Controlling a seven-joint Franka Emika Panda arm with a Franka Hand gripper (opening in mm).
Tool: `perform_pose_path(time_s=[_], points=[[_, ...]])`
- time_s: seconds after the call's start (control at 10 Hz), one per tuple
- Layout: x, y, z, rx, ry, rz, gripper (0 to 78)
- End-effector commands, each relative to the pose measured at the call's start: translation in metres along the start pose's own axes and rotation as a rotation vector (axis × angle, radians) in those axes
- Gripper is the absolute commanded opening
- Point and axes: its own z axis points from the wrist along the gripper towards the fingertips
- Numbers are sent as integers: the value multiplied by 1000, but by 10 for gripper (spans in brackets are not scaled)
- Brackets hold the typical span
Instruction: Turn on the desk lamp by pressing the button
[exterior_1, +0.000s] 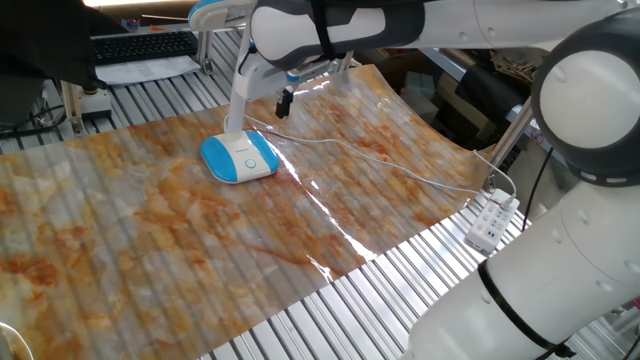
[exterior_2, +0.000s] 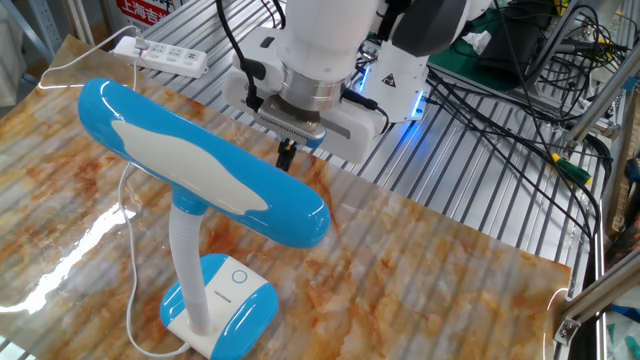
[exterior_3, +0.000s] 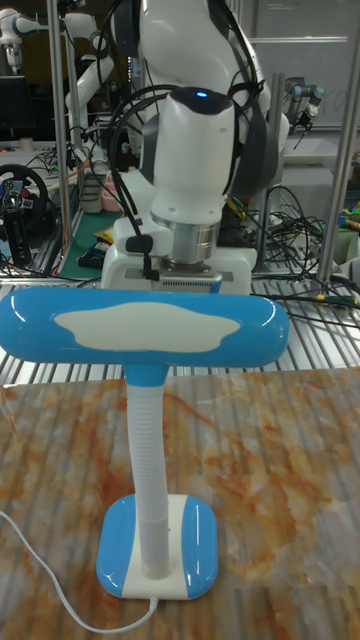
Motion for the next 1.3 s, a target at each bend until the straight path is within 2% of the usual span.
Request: perform_pose_path(time_s=[0.1, 0.3, 0.6, 0.7, 0.8, 1.0, 1.1, 1.2, 1.3], points=[[-1, -1, -1, 3, -2, 6, 0], [0, -8, 5, -5, -2, -2, 0], [0, -18, 14, -33, -11, 12, 0], [1, -18, 14, -35, -11, 21, 0], [2, -17, 15, -48, -12, 65, 0], [5, -14, 17, -52, -7, 79, 0], [14, -8, 23, -60, -4, 94, 0], [16, -7, 24, -61, -4, 97, 0], [31, 3, 33, -60, -8, 120, 0]])
